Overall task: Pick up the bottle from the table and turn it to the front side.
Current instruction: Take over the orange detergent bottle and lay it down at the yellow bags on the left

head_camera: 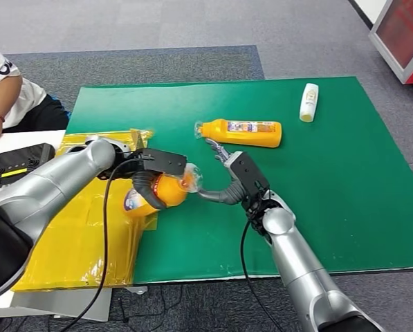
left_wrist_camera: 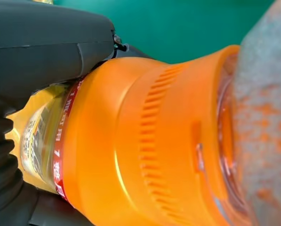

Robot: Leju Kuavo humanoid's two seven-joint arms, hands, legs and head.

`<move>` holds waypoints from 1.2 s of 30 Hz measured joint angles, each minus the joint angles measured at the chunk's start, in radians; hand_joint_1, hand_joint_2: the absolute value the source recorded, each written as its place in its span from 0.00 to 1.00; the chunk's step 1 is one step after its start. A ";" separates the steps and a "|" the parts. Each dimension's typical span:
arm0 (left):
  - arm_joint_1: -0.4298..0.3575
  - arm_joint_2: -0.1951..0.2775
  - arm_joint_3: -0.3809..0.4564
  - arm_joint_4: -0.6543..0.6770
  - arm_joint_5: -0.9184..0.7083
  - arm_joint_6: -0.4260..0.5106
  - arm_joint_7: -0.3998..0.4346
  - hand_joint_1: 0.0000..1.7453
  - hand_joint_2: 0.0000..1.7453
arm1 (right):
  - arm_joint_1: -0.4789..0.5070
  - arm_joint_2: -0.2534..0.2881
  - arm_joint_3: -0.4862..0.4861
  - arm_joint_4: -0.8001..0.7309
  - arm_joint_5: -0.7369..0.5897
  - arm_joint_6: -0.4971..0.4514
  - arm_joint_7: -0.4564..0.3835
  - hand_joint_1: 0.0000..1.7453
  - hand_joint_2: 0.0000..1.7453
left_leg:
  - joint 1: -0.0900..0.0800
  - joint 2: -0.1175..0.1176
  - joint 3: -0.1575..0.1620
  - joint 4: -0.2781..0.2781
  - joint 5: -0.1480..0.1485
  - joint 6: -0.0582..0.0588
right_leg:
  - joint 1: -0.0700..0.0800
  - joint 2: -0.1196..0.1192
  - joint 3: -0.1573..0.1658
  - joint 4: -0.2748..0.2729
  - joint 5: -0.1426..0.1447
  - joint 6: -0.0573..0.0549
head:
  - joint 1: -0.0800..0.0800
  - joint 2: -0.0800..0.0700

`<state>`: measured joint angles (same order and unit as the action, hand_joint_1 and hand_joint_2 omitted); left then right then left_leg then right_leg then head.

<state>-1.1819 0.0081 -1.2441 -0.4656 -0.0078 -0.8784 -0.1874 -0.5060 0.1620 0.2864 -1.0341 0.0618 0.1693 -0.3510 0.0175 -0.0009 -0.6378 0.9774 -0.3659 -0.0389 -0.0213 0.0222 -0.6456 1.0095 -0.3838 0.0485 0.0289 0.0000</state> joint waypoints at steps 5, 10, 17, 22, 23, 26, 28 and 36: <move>0.014 0.072 0.019 -0.020 0.158 -0.112 -0.123 1.00 1.00 | -0.030 0.000 0.051 0.010 -0.048 -0.001 0.000 0.00 1.00 | 0.000 0.000 0.000 0.000 0.000 0.000 | 0.000 0.000 0.000 0.001 0.000 0.000 | 0.000 0.000; 0.033 0.133 0.023 -0.052 0.218 -0.128 -0.167 1.00 1.00 | -0.053 0.001 0.097 0.017 -0.084 -0.016 0.012 0.00 1.00 | 0.000 0.000 0.000 0.000 0.000 0.000 | 0.000 0.000 0.000 0.000 0.000 0.000 | 0.000 0.000; 0.035 0.141 0.002 -0.058 0.159 0.009 -0.011 1.00 1.00 | -0.066 -0.001 0.124 0.028 -0.106 -0.068 0.028 0.00 1.00 | 0.000 0.000 0.000 0.000 0.001 0.000 | 0.000 -0.001 0.000 0.000 0.000 0.000 | 0.000 0.000; 0.016 0.072 -0.053 -0.048 0.061 0.115 0.128 1.00 1.00 | -0.065 -0.005 0.125 0.030 -0.097 -0.103 0.041 0.00 1.00 | 0.000 -0.002 0.000 0.000 0.000 0.000 | -0.001 -0.002 0.001 -0.001 0.000 0.000 | 0.000 0.000; 0.015 0.059 -0.063 -0.044 0.052 0.121 0.137 1.00 1.00 | -0.065 -0.006 0.125 0.032 -0.094 -0.106 0.042 0.00 1.00 | 0.000 -0.002 0.000 0.000 0.000 0.000 | -0.001 -0.002 0.001 -0.001 0.000 0.000 | 0.000 0.000; 0.013 0.024 -0.090 -0.031 0.023 0.149 0.162 1.00 1.00 | -0.065 -0.008 0.124 0.037 -0.087 -0.112 0.045 0.00 1.00 | 0.000 -0.002 0.000 0.000 0.000 0.000 | -0.001 -0.003 0.001 -0.001 0.000 0.000 | 0.000 0.000; 0.014 0.004 -0.104 -0.021 0.006 0.171 0.175 1.00 1.00 | -0.064 -0.008 0.124 0.041 -0.083 -0.117 0.046 0.00 1.00 | 0.000 -0.002 0.001 0.000 0.001 0.000 | 0.000 -0.002 0.001 -0.001 0.000 0.000 | 0.000 0.000; 0.016 -0.023 -0.127 0.014 0.020 0.148 0.140 1.00 1.00 | -0.058 -0.014 0.121 0.051 -0.078 -0.127 0.045 0.00 1.00 | 0.000 -0.002 0.001 0.000 0.001 -0.001 | 0.000 -0.002 0.001 0.000 0.000 0.000 | 0.000 0.000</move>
<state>-1.1660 -0.0151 -1.3716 -0.4520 0.0121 -0.7304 -0.0473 -0.5640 0.1484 0.4070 -0.9829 -0.0159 0.0421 -0.3065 0.0171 -0.0026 -0.6372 0.9776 -0.3649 -0.0395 -0.0217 0.0199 -0.6445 1.0090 -0.3835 0.0485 0.0289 0.0000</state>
